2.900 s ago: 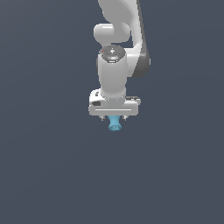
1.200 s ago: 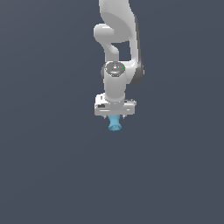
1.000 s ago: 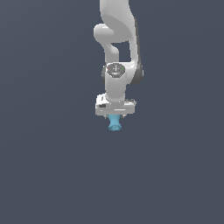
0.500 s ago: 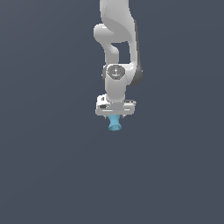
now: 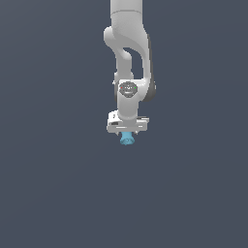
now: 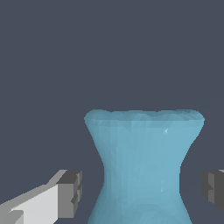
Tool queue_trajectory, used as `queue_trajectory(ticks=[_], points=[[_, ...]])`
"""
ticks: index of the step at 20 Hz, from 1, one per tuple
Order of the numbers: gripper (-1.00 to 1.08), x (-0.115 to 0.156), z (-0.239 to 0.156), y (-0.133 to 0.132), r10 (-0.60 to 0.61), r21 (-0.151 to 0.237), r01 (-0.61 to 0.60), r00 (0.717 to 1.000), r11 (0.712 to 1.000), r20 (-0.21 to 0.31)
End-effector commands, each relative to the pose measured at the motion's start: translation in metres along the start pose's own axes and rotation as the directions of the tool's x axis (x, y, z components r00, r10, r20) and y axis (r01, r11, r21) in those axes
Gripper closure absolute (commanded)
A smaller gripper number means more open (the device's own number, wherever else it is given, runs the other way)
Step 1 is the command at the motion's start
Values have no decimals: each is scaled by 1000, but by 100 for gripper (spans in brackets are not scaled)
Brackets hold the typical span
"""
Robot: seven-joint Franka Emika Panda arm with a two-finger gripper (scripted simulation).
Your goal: Pick up the object and move it to a goal position.
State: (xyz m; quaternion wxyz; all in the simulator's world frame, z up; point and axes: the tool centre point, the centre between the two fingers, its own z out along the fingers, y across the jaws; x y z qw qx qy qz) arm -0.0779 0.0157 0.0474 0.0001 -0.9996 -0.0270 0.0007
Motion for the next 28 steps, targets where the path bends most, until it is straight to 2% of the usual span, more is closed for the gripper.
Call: queue_trajectory(ticks=[1, 3, 4, 18, 28], points=[[-92, 1, 5, 0, 0, 0, 0, 1000, 1000, -1], [-92, 1, 7, 0, 0, 0, 0, 1000, 1000, -1], [108, 1, 7, 0, 0, 0, 0, 1000, 1000, -1], [108, 3, 5, -1, 0, 0, 0, 1000, 1000, -1], [108, 37, -2, -14, 0, 0, 0, 1000, 1000, -1]])
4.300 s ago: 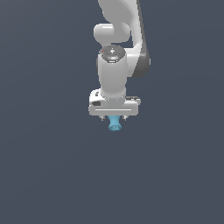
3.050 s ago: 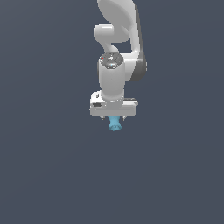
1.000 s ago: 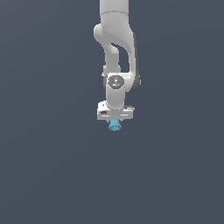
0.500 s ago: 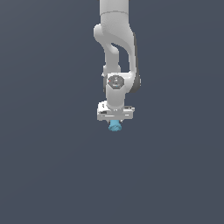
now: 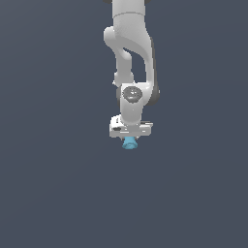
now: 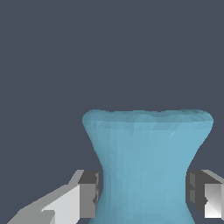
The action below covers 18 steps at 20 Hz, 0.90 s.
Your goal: Pick up the object and move it to a goal position.
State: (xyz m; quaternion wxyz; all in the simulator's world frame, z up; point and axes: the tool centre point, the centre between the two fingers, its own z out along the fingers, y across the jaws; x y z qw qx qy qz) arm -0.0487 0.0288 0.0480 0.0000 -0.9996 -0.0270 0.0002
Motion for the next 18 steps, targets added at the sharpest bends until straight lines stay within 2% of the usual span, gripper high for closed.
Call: queue_trajectory(ticks=[1, 18], points=[[108, 12, -3, -5, 0, 0, 0, 1000, 1000, 0], [108, 111, -24, -43, 0, 0, 0, 1000, 1000, 0]])
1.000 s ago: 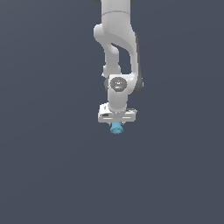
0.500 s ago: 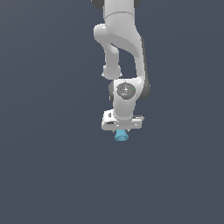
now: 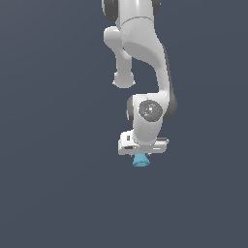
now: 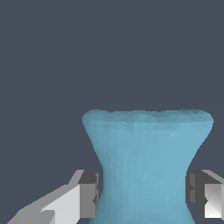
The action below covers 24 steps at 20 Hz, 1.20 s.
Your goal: Pick up the object and move it to a goal position.
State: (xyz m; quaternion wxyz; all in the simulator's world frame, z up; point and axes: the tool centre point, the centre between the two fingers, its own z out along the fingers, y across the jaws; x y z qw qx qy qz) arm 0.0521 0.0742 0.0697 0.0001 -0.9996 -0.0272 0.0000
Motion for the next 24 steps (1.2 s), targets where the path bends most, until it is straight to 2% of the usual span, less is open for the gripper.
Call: queue_trajectory(ticks=[1, 13, 24], points=[[108, 13, -3, -5, 0, 0, 0, 1000, 1000, 0], [108, 66, -13, -24, 0, 0, 0, 1000, 1000, 0], [108, 90, -18, -32, 0, 0, 0, 1000, 1000, 0]])
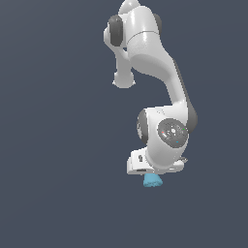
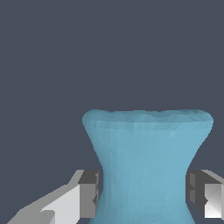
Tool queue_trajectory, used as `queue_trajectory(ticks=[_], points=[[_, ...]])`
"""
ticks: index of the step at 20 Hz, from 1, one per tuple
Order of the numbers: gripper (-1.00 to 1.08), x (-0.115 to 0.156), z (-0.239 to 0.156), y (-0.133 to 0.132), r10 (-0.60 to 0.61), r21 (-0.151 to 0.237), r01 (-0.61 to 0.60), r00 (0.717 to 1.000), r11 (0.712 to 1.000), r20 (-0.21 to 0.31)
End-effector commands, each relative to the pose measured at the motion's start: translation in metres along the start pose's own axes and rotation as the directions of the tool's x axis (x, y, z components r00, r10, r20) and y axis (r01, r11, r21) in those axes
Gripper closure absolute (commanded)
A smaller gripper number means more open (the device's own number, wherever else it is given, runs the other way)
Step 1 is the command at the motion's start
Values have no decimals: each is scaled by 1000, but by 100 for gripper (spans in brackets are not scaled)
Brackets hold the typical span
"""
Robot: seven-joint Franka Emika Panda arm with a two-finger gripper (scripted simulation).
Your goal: Pick up the object and move it to a goal position.
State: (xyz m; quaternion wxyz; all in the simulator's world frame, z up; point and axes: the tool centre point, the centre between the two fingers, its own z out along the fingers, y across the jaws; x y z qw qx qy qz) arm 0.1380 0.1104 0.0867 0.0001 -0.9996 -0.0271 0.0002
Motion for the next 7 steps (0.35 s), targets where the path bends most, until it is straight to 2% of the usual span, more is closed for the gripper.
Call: queue_trajectory(ticks=[1, 7], points=[[108, 3, -1, -1, 0, 0, 0, 1000, 1000, 0], [108, 6, -1, -2, 0, 0, 0, 1000, 1000, 0]])
